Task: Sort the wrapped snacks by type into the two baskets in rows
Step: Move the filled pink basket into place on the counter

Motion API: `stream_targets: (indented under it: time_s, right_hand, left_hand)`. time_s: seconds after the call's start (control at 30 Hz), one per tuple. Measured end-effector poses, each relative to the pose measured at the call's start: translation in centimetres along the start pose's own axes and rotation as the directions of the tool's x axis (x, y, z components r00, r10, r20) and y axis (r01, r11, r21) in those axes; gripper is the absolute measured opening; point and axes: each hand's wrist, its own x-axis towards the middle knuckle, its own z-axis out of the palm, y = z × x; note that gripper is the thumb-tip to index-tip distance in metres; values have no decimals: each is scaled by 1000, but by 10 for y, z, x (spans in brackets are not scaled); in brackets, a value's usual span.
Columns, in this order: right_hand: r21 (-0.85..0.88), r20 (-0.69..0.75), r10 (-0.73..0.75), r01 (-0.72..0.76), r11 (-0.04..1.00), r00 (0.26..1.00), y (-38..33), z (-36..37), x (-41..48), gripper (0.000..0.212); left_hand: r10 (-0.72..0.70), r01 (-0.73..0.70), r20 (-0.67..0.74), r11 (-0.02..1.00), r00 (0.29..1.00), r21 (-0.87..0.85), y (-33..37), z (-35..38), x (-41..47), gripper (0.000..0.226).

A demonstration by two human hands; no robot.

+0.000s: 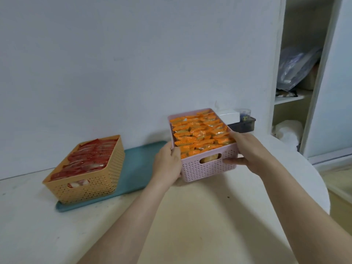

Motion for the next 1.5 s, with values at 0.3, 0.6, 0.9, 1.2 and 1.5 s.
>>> stream_targets:
  time_s: [0.3, 0.6, 0.9, 1.2, 1.5]
  right_hand:
    - [32, 145, -5, 0, 999, 989, 3, 106, 12, 28]
    - [-84, 49, -34, 38, 996, 998, 12, 153, 36, 37]
    - [-173, 47, -44, 52, 983, 998, 24, 184, 45, 37]
    - [-557, -13, -257, 207, 804, 966, 24, 189, 54, 39]
    - [-764, -34, -296, 167, 623, 954, 17, 186, 61, 35]
  left_hand:
    - [-48, 66, -71, 954, 996, 292, -44, -97, 21, 36]
    - [286, -77, -199, 727, 937, 683, -48, -146, 1, 28]
    - [315, -80, -177, 659, 933, 748, -113, -183, -11, 23]
    - [340, -73, -212, 663, 916, 745, -114, -181, -1, 19]
    - [196, 3, -133, 552, 972, 834, -88, -182, 7, 24]
